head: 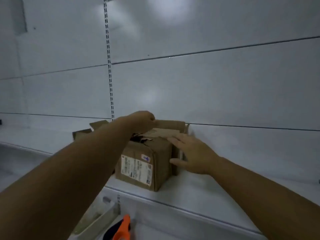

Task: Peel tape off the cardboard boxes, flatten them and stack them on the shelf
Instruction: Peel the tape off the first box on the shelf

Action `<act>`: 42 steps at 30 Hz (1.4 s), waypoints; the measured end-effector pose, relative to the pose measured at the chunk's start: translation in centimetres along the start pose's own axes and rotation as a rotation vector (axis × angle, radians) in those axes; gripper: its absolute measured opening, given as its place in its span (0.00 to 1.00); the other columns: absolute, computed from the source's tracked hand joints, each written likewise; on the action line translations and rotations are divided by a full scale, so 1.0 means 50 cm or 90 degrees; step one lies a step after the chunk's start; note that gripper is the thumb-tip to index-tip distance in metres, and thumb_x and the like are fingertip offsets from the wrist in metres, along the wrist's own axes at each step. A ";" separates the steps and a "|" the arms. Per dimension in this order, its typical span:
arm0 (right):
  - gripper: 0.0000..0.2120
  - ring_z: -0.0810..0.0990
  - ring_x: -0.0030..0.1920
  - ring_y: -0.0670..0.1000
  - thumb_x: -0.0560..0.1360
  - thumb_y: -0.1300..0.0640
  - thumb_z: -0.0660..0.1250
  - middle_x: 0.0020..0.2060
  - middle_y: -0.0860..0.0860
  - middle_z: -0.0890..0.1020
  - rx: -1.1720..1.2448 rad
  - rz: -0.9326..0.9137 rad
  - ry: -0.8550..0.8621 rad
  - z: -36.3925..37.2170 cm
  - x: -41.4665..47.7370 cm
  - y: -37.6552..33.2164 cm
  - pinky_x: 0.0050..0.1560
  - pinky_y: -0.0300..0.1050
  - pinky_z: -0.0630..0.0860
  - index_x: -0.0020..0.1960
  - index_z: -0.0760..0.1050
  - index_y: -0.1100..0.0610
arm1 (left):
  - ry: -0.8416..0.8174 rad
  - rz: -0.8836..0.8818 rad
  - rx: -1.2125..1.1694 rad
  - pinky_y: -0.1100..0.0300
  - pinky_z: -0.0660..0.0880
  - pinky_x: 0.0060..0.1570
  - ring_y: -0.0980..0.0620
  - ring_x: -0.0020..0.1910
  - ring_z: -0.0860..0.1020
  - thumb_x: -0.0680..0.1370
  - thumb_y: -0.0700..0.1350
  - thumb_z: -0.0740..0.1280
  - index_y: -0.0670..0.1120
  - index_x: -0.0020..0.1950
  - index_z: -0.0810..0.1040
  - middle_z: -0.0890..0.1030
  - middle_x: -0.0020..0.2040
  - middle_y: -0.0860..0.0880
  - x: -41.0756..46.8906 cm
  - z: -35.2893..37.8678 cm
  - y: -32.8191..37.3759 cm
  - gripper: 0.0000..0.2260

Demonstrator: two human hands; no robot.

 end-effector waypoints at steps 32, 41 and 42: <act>0.10 0.76 0.38 0.55 0.75 0.58 0.62 0.33 0.55 0.78 0.645 0.618 0.477 -0.186 -0.253 0.243 0.37 0.44 0.69 0.37 0.76 0.59 | -0.298 0.115 -0.700 0.51 0.79 0.45 0.44 0.51 0.82 0.70 0.60 0.63 0.48 0.59 0.77 0.83 0.53 0.45 -0.045 0.032 0.067 0.23; 0.16 0.77 0.54 0.61 0.79 0.55 0.55 0.56 0.59 0.79 0.734 0.926 0.569 -0.064 -0.462 0.342 0.59 0.58 0.75 0.60 0.75 0.61 | -0.186 0.204 -0.673 0.61 0.70 0.53 0.54 0.59 0.71 0.74 0.51 0.69 0.52 0.70 0.65 0.71 0.67 0.51 -0.058 0.133 0.336 0.26; 0.16 0.77 0.55 0.61 0.79 0.55 0.55 0.56 0.60 0.79 0.734 0.940 0.572 -0.049 -0.473 0.345 0.60 0.58 0.74 0.61 0.75 0.61 | -0.219 0.246 -0.656 0.65 0.70 0.49 0.57 0.57 0.71 0.73 0.53 0.69 0.55 0.69 0.66 0.71 0.65 0.54 -0.073 0.157 0.373 0.26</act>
Point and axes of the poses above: each hand's wrist, its own x-axis towards the middle knuckle, its own z-axis out of the palm, y = z × x, the point moved 8 cm from there along x, towards the middle knuckle
